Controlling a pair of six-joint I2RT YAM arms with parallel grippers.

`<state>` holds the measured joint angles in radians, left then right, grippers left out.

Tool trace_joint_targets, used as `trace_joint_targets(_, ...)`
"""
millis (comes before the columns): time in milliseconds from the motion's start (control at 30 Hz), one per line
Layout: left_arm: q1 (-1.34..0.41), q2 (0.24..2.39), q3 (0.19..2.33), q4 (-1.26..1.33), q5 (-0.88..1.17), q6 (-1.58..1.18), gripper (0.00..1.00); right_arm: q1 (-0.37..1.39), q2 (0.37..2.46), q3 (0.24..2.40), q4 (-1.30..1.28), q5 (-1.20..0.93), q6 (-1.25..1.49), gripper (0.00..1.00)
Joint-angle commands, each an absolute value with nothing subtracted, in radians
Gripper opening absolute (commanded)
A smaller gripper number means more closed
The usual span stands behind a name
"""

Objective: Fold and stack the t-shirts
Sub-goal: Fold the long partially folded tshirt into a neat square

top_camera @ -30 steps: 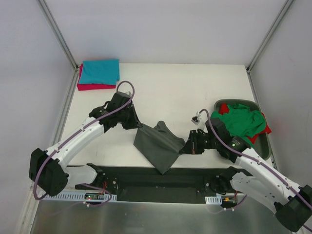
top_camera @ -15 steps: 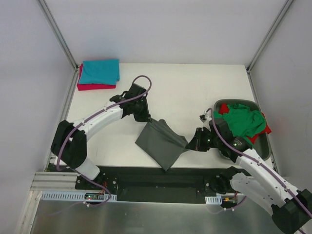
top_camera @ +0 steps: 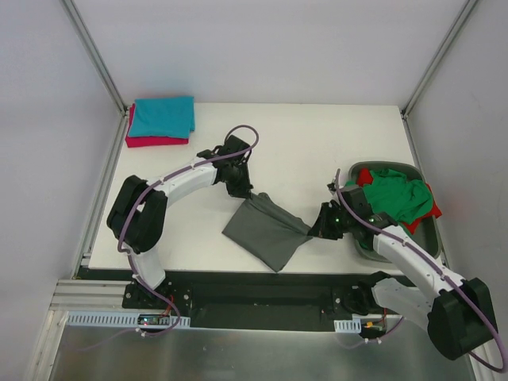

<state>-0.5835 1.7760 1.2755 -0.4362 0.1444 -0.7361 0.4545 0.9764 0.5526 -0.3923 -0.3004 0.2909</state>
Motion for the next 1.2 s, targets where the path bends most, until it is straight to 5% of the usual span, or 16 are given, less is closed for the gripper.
trace_joint_targets(0, -0.572, 1.778, 1.302, -0.428, 0.034, -0.716, 0.0, 0.42, 1.04, 0.564, -0.38, -0.308, 0.244, 0.06)
trace_joint_targets(200, -0.571, 1.753, 1.284, -0.433, 0.006, -0.733, 0.09, 0.393, 1.065, 0.58, -0.359, -0.336, 0.212, 0.15)
trace_joint_targets(267, -0.571, 1.737, 1.275, -0.436, -0.02, -0.738, 0.47, 0.394, 1.054, 0.581, -0.36, -0.34, 0.204, 0.17)
trace_joint_targets(400, -0.571, 1.675, 1.243, -0.437, -0.014, -0.738, 0.99, 0.394, 0.996, 0.561, -0.338, -0.374, 0.212, 0.44)
trace_joint_targets(533, -0.574, 1.567, 1.186, -0.436, -0.002, -0.744, 0.99, 0.396, 0.89, 0.531, -0.289, -0.458, 0.242, 0.92)
trace_joint_targets(567, -0.577, 1.545, 1.172, -0.437, 0.024, -0.742, 0.99, 0.397, 0.865, 0.526, -0.272, -0.5, 0.253, 0.96)
trace_joint_targets(767, -0.62, 1.486, 1.104, -0.321, 0.187, -0.733, 0.99, 0.452, 0.856, 0.494, -0.046, -0.64, 0.357, 0.96)
trace_joint_targets(1167, -0.6, 1.792, 1.238, -0.259, 0.222, -0.723, 0.99, 0.41, 1.284, 0.575, 0.135, -0.54, 0.288, 0.96)
